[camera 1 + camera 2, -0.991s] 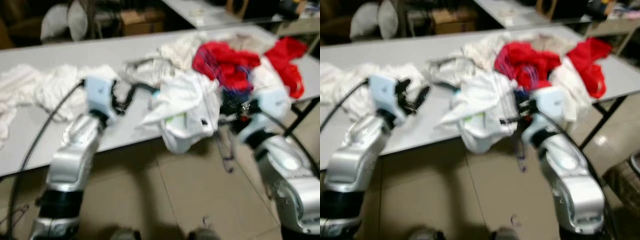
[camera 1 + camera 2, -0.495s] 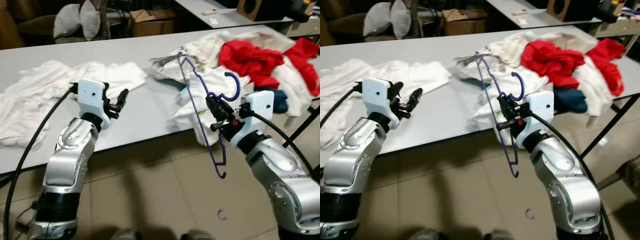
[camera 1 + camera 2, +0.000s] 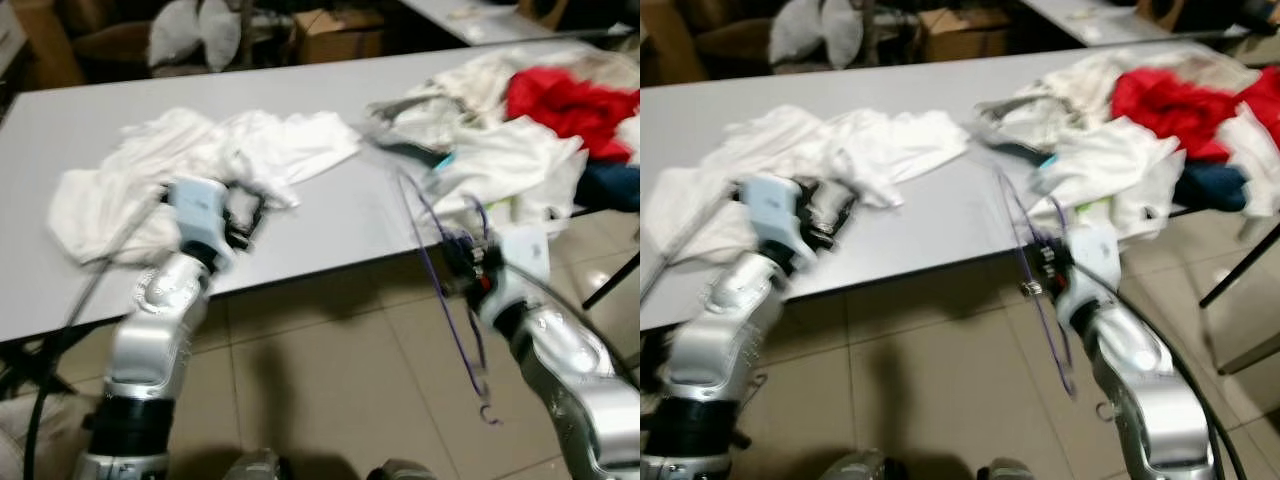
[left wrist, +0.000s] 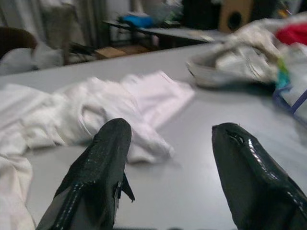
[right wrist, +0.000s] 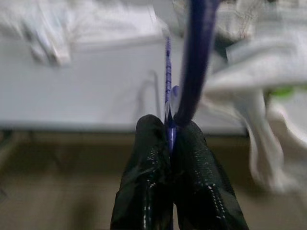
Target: Hang hanger
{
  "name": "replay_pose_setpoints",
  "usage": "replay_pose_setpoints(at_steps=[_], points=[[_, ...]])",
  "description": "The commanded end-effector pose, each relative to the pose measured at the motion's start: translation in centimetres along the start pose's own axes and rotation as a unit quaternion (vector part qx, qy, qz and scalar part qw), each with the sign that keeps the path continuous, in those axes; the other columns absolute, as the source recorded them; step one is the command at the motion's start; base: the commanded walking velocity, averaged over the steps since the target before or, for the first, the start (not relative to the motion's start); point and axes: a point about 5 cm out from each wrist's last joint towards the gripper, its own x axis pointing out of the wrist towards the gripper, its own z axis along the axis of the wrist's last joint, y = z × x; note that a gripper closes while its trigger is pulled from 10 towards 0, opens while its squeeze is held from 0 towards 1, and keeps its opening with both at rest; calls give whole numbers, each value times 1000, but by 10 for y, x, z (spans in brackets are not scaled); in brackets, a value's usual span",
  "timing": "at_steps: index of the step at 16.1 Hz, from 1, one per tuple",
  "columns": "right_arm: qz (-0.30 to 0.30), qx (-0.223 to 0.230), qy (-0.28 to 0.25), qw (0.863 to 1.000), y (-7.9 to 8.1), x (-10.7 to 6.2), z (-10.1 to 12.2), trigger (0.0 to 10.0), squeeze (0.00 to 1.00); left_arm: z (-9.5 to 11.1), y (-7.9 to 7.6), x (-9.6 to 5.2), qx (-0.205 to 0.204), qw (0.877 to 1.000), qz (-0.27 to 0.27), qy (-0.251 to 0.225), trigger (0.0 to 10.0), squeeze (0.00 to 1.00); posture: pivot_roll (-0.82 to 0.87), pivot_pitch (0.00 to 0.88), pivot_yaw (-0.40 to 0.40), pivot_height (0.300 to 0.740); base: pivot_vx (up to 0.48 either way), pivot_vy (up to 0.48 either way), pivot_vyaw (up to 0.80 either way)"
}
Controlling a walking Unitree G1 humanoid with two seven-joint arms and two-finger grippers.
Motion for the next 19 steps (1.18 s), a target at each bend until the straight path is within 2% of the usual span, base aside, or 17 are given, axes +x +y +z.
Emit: replay_pose_setpoints(at_steps=[1,2,4,6,8,10,13,14,19], points=[[-22,-40,-12,999,-6,-1,0,10000,0,-7,2,-1,5,1000,4,11,10000,0,-119,0,8,740,0,0,0],[-21,-40,-3,999,-6,-2,-5,10000,0,-10,4,-1,3,1000,12,15,10000,0,-120,0,8,740,0,0,0],[-21,6,-8,1000,-8,-5,-8,10000,0,-12,5,0,-8,1000,20,17,10000,0,-122,0,9,740,0,0,0],[-15,1,-14,1000,-9,-5,-8,10000,0,-12,5,1,-7,1000,20,16,10000,0,-125,0,10,740,268,0,0],[7,-23,-39,999,-6,-5,-1,10000,0,-11,6,3,-7,1000,25,13,10000,0,-128,0,12,740,306,0,0],[19,-31,-59,998,-7,-6,7,10000,0,-10,9,4,-7,999,39,10,10000,0,-129,0,11,740,322,0,800],[5,-52,-66,996,-17,-5,11,10000,0,-10,10,6,-8,999,43,7,10000,0,-127,0,6,740,320,0,746],[-17,-29,-74,997,-24,-5,13,10000,0,-10,9,7,-9,999,41,6,10000,0,-124,0,2,740,319,0,0],[2,-41,-87,995,-25,-5,19,10000,0,-10,11,9,-7,999,46,7,10000,0,-120,0,0,740,315,0,0]])
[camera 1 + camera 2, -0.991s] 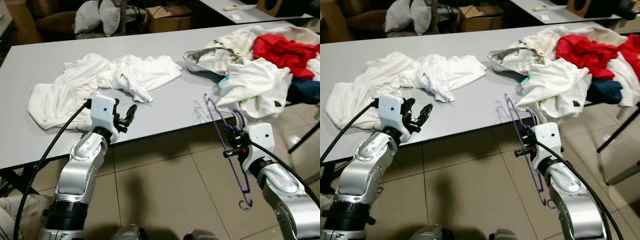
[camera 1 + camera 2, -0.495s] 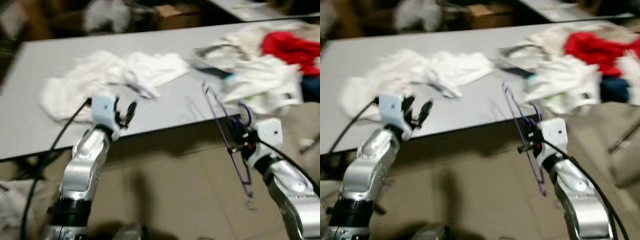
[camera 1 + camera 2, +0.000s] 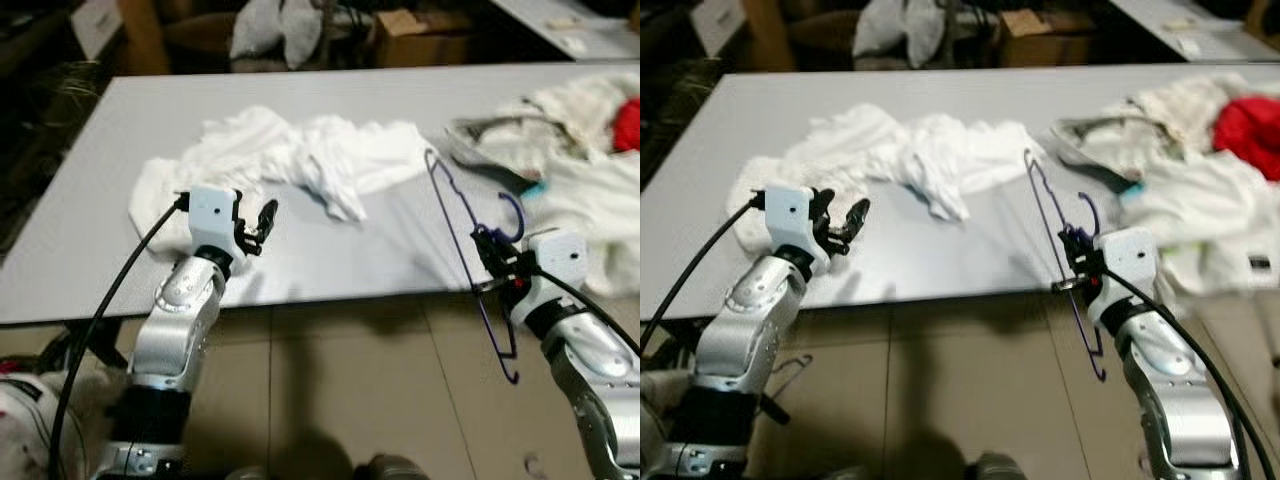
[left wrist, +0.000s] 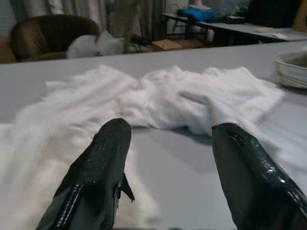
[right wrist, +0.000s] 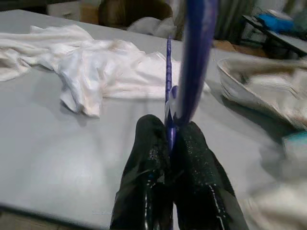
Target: Hang hanger
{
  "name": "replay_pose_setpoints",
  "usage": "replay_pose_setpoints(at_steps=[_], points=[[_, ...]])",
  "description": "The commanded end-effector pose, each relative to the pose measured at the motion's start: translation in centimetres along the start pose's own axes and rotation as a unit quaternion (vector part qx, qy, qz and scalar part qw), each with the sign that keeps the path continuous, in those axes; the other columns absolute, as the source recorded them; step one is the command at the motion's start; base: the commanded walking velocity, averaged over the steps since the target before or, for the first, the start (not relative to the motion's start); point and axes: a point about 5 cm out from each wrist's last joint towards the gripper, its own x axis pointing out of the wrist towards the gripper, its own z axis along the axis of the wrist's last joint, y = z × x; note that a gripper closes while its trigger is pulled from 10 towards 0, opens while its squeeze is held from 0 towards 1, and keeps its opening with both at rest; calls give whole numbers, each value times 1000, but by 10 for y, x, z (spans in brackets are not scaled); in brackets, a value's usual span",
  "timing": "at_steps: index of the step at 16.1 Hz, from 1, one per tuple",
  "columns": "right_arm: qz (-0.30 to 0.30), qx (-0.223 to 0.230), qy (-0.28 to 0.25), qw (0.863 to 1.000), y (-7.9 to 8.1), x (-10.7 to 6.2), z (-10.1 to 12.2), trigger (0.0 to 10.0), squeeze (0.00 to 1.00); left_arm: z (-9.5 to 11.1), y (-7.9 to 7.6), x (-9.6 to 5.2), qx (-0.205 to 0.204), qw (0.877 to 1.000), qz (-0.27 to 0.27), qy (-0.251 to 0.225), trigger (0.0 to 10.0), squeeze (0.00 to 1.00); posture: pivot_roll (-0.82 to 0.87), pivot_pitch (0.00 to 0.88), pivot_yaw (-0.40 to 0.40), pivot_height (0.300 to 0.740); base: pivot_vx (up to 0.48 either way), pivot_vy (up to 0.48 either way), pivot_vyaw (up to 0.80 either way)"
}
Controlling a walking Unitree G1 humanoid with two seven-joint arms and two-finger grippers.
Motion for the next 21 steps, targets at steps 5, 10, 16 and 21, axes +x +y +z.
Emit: replay_pose_setpoints(at_steps=[5,10,16,21], points=[[62,-40,6,997,-2,-7,8,10000,0,-6,11,-3,18,999,-38,35,10000,1000,-129,0,24,740,0,0,0],[92,-57,40,993,3,-17,-2,10000,0,-44,18,-11,108,977,-82,163,10000,0,-124,0,44,740,0,0,0],[98,-45,41,993,10,-20,-2,10000,0,-68,22,-11,100,972,-83,196,2275,0,-122,0,36,740,0,0,0],[104,-42,42,993,16,-19,-3,10000,0,-68,24,-7,76,977,-83,181,0,0,-125,0,43,740,0,0,0]])
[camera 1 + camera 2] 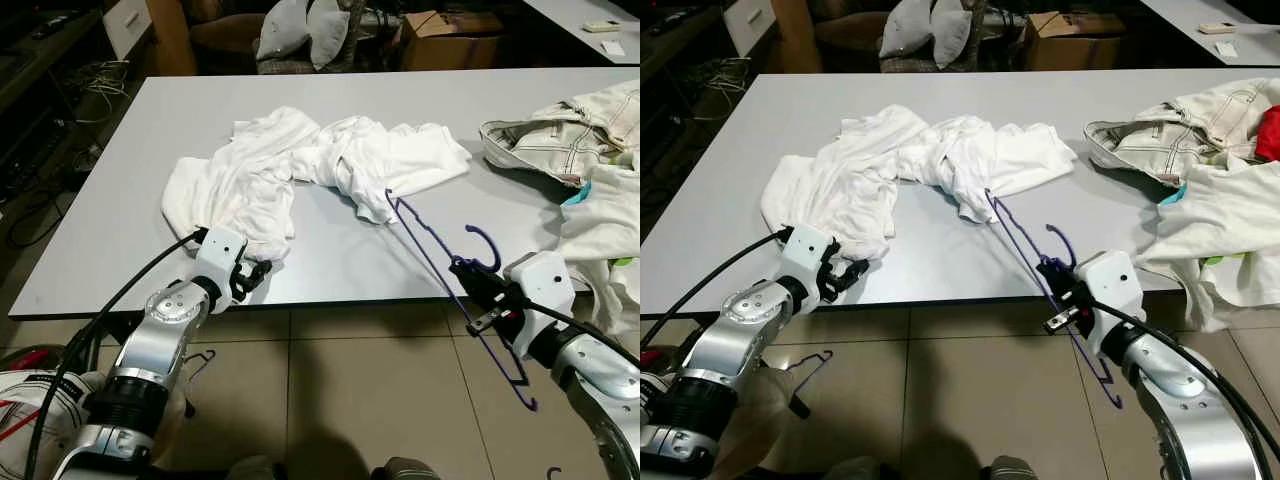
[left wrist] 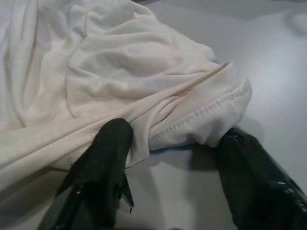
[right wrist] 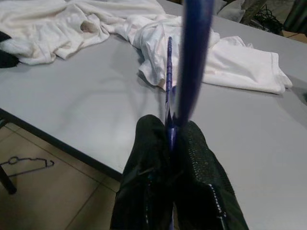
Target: Hang hanger
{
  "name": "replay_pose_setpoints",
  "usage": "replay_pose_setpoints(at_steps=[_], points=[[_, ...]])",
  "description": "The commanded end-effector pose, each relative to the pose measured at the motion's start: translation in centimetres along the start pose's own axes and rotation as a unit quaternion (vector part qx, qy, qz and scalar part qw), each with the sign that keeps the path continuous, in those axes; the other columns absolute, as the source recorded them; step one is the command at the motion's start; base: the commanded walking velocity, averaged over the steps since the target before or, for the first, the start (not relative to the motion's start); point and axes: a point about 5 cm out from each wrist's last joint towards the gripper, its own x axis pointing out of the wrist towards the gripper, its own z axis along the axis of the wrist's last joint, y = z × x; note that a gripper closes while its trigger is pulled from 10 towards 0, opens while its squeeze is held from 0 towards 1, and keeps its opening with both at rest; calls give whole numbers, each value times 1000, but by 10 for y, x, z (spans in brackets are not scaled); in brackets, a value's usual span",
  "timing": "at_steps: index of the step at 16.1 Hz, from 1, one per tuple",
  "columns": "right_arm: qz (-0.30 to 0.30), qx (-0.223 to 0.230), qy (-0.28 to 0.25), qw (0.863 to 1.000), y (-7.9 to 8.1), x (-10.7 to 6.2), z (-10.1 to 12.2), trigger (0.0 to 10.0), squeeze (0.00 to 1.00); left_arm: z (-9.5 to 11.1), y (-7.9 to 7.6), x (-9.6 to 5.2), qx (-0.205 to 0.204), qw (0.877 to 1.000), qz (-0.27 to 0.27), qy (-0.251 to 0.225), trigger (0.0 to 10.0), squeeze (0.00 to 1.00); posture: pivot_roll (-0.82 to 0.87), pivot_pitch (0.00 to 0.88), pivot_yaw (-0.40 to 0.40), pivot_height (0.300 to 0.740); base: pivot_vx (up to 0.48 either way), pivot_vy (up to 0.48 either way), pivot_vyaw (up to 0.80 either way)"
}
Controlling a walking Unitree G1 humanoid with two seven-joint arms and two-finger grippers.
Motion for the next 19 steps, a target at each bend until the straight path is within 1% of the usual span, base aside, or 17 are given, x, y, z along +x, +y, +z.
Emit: replay_pose_setpoints(at_steps=[1,5,9,11,12,13,14,15,17,18,19], points=[[2,-3,-4,1000,3,1,3,10000,0,-5,1,1,-11,1000,0,8,0,0,-125,0,45,740,0,0,0],[8,1,-2,1000,8,1,0,10000,0,-1,3,1,-27,1000,3,-13,0,0,-115,0,45,740,0,0,0],[9,1,-3,1000,10,4,-1,10000,0,5,10,0,-28,999,19,-34,0,0,-104,0,39,740,0,0,0],[3,1,-4,1000,9,6,-1,10000,0,13,13,0,-30,997,28,-62,0,0,-101,0,39,740,0,0,0],[-5,0,-6,1000,8,7,-2,10000,0,30,18,-2,-38,991,45,-122,0,0,-100,0,42,740,0,0,0],[-9,1,-7,1000,7,9,-2,10000,0,40,20,-2,-43,986,44,-153,0,0,-101,0,43,740,0,0,0],[-18,1,-10,1000,6,11,-1,10000,0,58,20,-3,-42,980,27,-191,0,0,-102,0,47,740,0,0,0],[-21,1,-12,1000,5,11,0,10000,0,73,22,-2,-44,975,21,-216,0,0,-101,0,50,740,0,0,0],[-25,1,-16,1000,3,12,1,10000,0,119,34,-6,-47,958,11,-284,0,0,-98,0,52,740,0,0,0],[-26,1,-16,1000,2,12,1,10000,0,127,36,-7,-47,954,10,-295,0,0,-98,0,52,740,0,0,0],[-29,0,-17,999,1,13,1,10000,0,158,47,-14,-51,938,9,-343,0,0,-93,0,58,740,0,0,0]])
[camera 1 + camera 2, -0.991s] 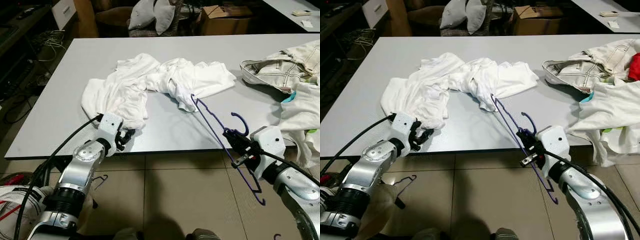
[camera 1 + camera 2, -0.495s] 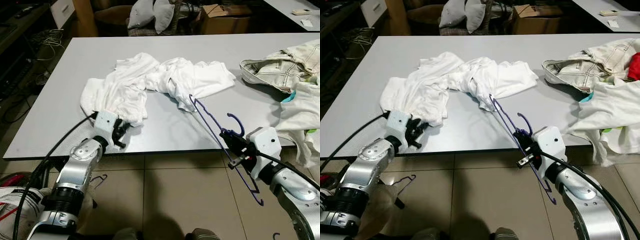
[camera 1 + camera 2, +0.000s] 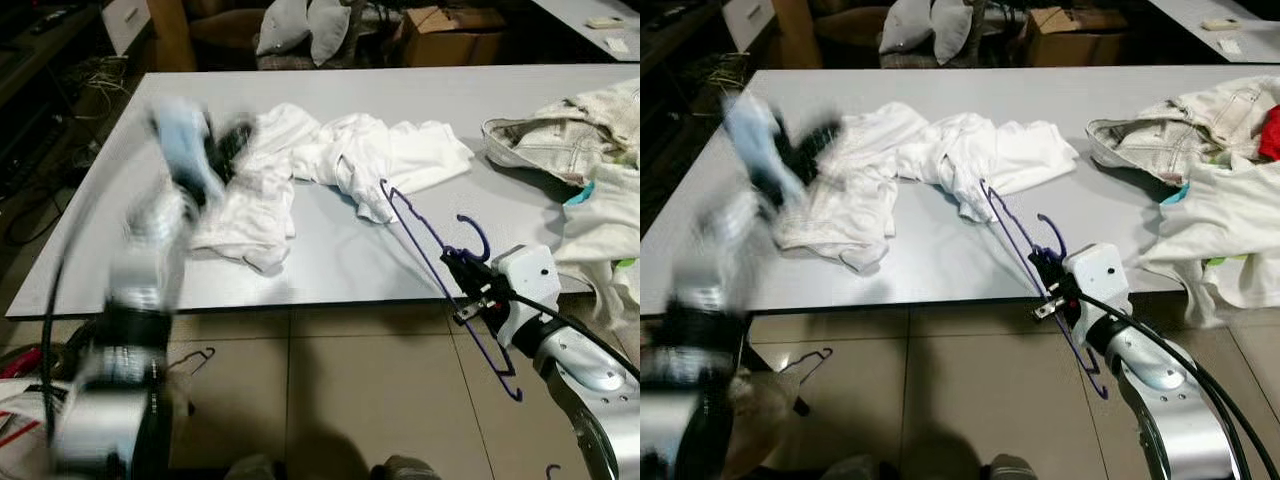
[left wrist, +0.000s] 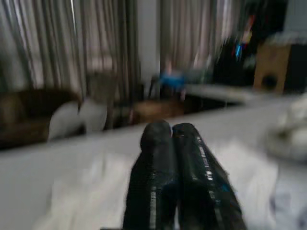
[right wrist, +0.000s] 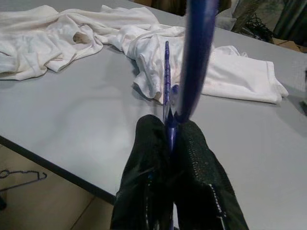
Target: Hang hanger
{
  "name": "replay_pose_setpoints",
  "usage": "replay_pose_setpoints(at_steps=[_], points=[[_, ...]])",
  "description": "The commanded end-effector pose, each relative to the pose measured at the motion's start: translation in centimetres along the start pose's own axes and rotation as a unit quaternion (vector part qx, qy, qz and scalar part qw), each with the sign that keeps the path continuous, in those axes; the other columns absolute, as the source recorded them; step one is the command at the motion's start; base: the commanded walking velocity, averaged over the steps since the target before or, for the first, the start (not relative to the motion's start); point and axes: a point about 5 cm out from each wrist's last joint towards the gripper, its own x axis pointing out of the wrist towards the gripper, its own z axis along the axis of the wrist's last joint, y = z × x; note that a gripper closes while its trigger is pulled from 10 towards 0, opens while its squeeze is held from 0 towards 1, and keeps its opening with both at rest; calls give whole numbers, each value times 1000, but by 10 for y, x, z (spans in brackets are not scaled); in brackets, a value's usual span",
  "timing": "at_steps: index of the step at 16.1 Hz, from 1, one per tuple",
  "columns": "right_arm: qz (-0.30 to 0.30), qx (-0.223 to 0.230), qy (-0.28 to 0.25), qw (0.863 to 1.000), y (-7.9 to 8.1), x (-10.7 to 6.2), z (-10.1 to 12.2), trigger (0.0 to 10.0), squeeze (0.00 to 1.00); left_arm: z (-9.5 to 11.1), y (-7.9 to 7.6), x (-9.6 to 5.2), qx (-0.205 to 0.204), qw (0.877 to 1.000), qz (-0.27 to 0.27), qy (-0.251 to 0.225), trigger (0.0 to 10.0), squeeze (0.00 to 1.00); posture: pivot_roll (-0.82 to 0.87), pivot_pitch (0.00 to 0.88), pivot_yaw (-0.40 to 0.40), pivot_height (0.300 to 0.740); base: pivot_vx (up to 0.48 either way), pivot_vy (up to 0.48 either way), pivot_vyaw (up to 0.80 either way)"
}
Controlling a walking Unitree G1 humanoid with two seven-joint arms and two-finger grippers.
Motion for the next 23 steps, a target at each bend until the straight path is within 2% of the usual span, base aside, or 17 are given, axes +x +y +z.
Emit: replay_pose_setpoints(at_steps=[1,2,3,4,5,6,8,9,10,15,19,21,22,23], points=[[-10,2,6,1000,-3,0,-3,10000,0,16,6,6,24,999,-31,7,0,0,-92,0,62,740,0,0,0],[-6,5,5,1000,-2,0,-3,10000,0,6,4,3,49,996,-61,50,0,0,-93,0,66,740,0,0,0],[-5,9,6,1000,-1,0,-4,10000,0,-15,3,-4,89,987,-69,114,2824,0,-94,0,68,740,0,0,0],[-1,9,11,1000,0,-1,-5,10000,0,-41,-1,-16,79,976,-86,185,10000,0,-99,0,73,740,0,0,0],[3,6,17,1000,1,-2,-6,10000,0,-56,-4,-25,76,968,-90,222,10000,0,-102,0,74,740,0,0,0],[9,2,24,1000,2,-4,-8,10000,0,-68,-5,-31,61,963,-84,249,10000,1000,-104,0,76,740,0,0,0],[33,-14,42,998,3,-10,-10,10000,0,-87,0,-43,32,950,-52,308,10000,1000,-107,0,72,740,0,0,0],[52,-24,53,997,1,-15,-10,10000,0,-95,1,-50,2,940,-43,338,10000,1000,-108,0,69,740,0,0,0],[63,-35,63,995,-1,-19,-10,10000,0,-97,-3,-52,-17,937,-54,344,10000,1000,-111,0,64,740,0,0,0],[68,-44,77,994,-7,-25,-10,10000,0,-102,-17,-55,-61,935,-75,342,10000,1000,-110,0,59,740,0,0,0],[72,-40,79,993,-3,-24,-11,10000,0,-104,-23,-59,-68,930,-89,351,10000,1000,-110,0,64,740,0,0,0],[72,-39,79,994,-2,-24,-12,10000,0,-107,-23,-60,-76,931,-75,348,10000,1000,-115,0,70,740,0,0,0],[71,-38,80,994,-2,-24,-12,10000,0,-108,-22,-61,-74,930,-76,351,10000,655,-117,0,71,740,0,0,0],[71,-39,80,993,-2,-25,-12,10000,0,-110,-25,-63,-76,925,-88,362,10000,0,-119,0,73,740,0,0,0]])
